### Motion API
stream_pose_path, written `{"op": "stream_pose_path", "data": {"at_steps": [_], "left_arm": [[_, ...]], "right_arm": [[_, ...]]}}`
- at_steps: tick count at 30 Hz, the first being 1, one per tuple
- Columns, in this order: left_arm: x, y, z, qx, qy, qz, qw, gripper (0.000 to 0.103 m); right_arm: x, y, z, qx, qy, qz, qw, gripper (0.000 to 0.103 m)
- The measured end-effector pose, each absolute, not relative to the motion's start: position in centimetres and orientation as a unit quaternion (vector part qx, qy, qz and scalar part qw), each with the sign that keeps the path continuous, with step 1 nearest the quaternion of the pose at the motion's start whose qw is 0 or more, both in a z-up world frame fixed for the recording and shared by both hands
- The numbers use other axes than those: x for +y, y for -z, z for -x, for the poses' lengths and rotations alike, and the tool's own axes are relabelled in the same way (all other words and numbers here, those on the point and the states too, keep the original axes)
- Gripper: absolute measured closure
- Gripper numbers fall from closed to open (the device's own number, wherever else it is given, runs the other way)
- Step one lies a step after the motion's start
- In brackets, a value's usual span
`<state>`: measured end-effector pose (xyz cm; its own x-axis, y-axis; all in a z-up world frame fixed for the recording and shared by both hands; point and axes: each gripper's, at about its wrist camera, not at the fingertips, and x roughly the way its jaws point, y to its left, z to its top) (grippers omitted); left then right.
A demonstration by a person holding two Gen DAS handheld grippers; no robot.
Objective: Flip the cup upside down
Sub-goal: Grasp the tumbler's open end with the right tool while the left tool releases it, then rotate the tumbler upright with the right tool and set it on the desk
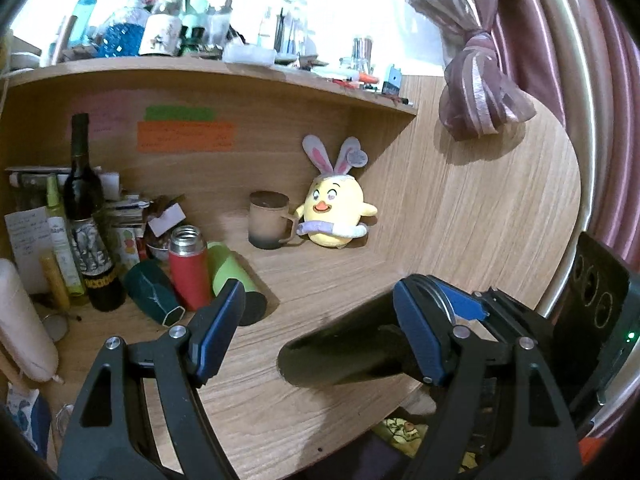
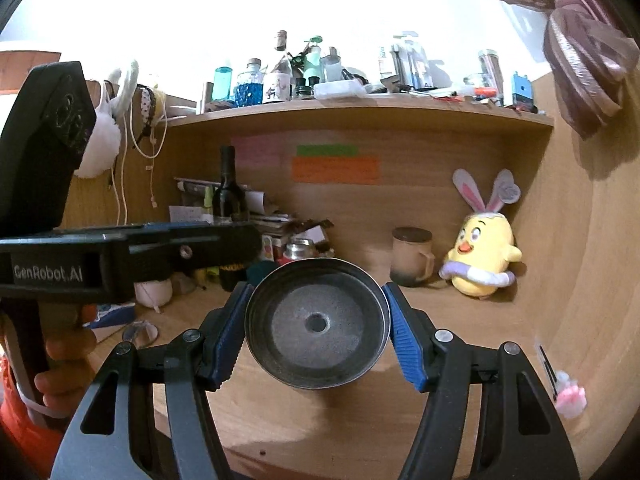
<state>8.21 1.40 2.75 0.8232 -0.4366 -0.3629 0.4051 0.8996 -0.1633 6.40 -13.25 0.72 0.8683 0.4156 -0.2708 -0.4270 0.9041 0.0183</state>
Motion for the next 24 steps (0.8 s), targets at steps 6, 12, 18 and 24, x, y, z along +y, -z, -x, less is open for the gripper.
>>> {"op": "stream_pose_path", "data": {"at_steps": [6,12,18,24], "left_arm": [[1.3,-3.1,-11.8,0.231,0.223,0.038,0.946,0.026],[1.5,-3.2,-14.9,0.253,0.217,0.039,0.942,0.026],[1.8,-3.3,-17.0,0.256,0.203,0.040,0.944,0.026],[2.3,-3.1,-18.5,0.258,0.187,0.042,0.947,0.026]], "right_arm": [[-12.6,-1.3,-8.7,0.133,-0.231,0.018,0.964,0.041],[-11.7,-1.6,-10.7,0.130,-0.245,0.027,0.960,0.041],[-11.7,-0.5,-13.5,0.154,-0.258,0.008,0.954,0.040],[-11.6,1.5,-15.4,0.189,-0.276,-0.003,0.942,0.040]]}}
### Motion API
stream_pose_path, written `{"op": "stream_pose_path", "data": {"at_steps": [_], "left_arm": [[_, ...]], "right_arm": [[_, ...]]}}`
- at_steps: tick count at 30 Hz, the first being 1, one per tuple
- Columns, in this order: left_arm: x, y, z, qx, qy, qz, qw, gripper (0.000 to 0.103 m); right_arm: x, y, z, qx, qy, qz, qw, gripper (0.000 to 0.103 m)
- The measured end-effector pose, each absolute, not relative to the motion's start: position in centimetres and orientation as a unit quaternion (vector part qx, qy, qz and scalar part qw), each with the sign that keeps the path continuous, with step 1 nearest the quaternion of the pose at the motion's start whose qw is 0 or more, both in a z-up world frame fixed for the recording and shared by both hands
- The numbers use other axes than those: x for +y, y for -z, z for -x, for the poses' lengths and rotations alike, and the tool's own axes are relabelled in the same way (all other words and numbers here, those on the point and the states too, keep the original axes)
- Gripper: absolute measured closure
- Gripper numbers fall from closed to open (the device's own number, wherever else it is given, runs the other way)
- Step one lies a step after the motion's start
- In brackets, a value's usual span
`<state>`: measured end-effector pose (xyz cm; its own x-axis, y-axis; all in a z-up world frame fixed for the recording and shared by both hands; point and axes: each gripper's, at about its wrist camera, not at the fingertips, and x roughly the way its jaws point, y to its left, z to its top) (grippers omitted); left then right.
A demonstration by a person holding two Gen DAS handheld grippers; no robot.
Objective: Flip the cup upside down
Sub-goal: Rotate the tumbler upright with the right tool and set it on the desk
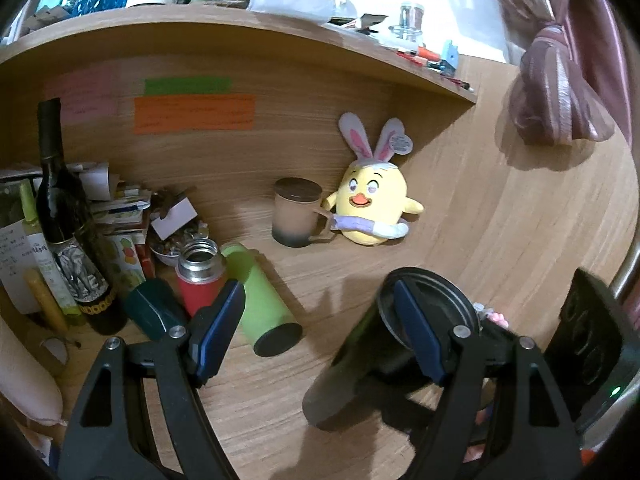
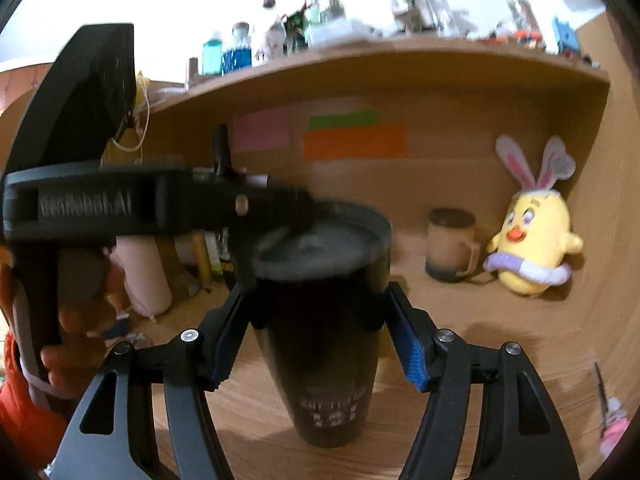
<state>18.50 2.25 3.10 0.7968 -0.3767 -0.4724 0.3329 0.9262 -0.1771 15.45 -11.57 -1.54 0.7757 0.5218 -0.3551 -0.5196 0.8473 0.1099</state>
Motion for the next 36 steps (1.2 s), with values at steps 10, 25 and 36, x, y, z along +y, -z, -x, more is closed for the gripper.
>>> {"op": "stream_pose_path", "data": {"at_steps": [10,25,36], "left_arm": [[2.5,-3.0,-19.3,0.259,0.173,0.043,0.949,0.026],[2.0,-4.4,-17.1,0.221,0.148,0.021,0.964,0.026],[3.3,-3.6,-8.7,0.157,0.100,0.020,0.982,0.010]], "right_arm": [[-11.5,4.4,-16.7,0.254,-0.307,-0.030,0.917,0.039],[-13.6,2.6,-14.1,0.228,-0.279,-0.022,0.933,0.016],[-16.4,-0.1,-11.2,0.187,-0.253,-0.027,0.949,0.012]]}}
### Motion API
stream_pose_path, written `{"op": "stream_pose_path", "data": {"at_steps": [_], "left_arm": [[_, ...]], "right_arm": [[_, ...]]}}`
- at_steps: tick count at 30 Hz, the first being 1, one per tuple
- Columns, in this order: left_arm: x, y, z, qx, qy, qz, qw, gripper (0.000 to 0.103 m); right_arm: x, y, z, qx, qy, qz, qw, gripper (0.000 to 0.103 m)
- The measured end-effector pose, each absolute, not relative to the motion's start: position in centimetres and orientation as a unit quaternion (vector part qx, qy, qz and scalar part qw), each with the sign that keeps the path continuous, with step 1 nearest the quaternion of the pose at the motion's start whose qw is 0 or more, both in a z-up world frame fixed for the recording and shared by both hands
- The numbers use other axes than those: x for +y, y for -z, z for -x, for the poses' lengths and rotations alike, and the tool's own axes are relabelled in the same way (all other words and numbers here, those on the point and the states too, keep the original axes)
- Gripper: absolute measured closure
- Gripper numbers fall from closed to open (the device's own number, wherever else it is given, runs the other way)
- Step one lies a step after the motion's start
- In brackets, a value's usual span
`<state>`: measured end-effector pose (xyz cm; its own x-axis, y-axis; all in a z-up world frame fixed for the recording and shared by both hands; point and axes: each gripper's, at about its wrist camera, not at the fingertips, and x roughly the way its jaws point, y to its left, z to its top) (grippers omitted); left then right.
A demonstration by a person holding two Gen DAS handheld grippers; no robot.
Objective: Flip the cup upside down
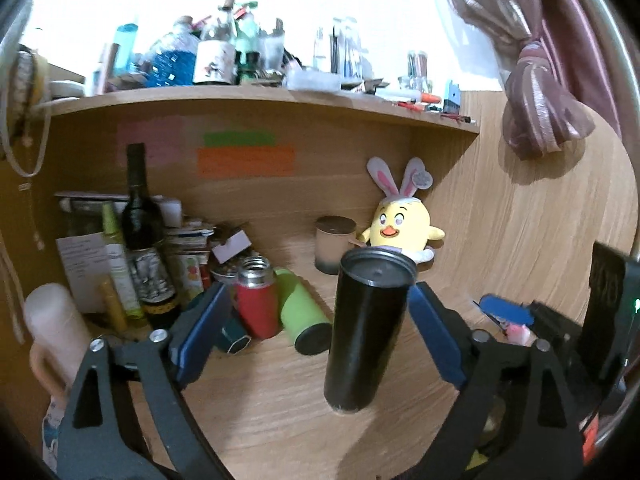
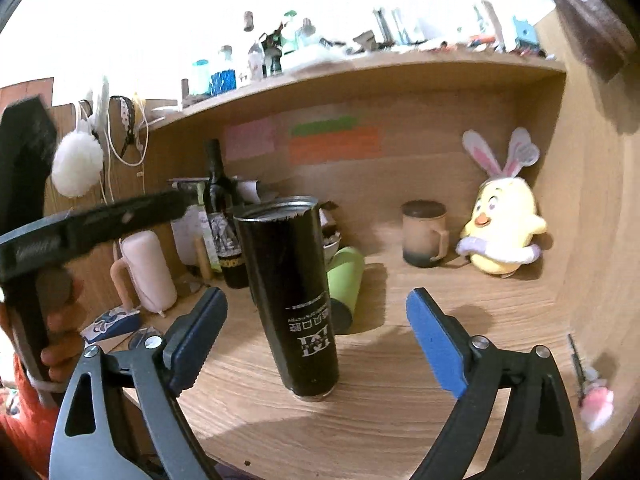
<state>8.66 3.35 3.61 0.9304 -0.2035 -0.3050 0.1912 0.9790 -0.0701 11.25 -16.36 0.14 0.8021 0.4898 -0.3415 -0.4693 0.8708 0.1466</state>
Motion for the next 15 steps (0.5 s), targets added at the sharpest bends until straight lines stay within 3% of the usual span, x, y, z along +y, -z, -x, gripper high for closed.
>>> {"op": "stream_pose_path", "data": {"at_steps": [3,4,15], "left_arm": [[3.3,-3.2,-6.3,0.144,0.102,0.020,0.984,0.005],[3.3,-3.1,-5.6,0.140,0.101,0.020,0.985,0.001],[1.3,-0.7,-0.3,0.129,0.079,-0.013,0.988,0.000]], "right_arm": [[-16.8,-0.6,-9.8,0.178,-0.240,-0.030,0.954,0.000],[-17.0,-0.7,-9.4,0.173,-0.238,-0.031,0.955,0.000],[-17.5,-1.0,-5.1,0.155,-0.224,-0.017,0.962,0.000]]}}
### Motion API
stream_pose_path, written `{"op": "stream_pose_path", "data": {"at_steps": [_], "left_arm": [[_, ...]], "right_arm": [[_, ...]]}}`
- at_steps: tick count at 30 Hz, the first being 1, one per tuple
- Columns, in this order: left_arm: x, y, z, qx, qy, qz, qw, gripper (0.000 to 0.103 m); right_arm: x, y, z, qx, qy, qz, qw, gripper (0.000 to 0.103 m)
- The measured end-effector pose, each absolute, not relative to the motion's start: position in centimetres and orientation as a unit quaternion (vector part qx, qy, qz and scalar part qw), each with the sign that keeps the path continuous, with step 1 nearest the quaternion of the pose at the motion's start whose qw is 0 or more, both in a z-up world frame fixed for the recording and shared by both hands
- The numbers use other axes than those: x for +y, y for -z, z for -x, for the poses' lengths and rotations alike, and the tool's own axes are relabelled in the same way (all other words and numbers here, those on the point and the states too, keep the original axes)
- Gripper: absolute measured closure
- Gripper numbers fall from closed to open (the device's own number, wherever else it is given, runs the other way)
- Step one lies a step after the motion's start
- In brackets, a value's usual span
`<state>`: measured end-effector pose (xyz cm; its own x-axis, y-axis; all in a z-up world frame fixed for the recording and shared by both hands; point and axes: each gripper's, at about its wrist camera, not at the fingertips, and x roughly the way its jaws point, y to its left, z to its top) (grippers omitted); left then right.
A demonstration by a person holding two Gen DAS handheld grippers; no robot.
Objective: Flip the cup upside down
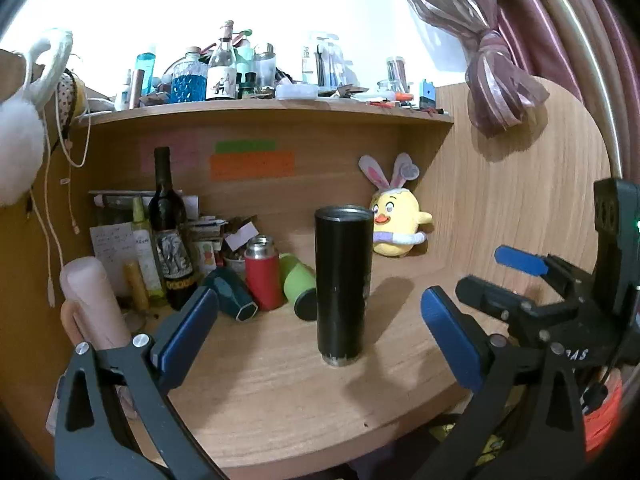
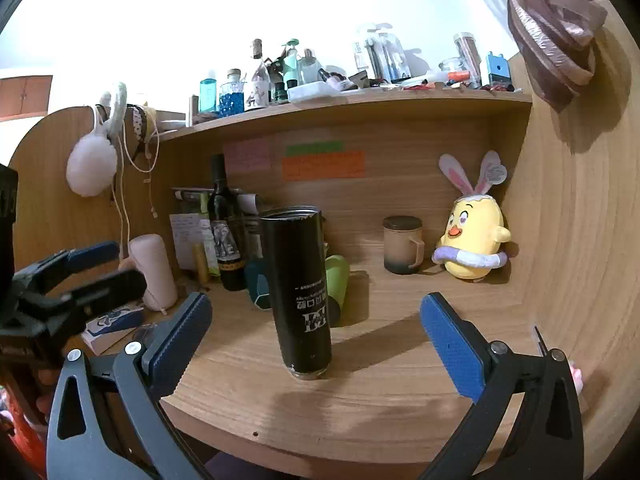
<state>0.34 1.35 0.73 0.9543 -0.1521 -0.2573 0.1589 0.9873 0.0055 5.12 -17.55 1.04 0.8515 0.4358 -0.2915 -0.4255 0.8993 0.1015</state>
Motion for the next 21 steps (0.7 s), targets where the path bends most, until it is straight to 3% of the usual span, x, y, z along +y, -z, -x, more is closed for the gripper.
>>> {"op": "stream_pose_path", "data": {"at_steps": [21], "left_arm": [[1.3,1.1,-0.8,0.140,0.066,-0.009,0.988,0.000]], "right_arm": [[-17.6,-0.7,-3.8,0.151,-0.224,-0.001,0.963,0.000]]}}
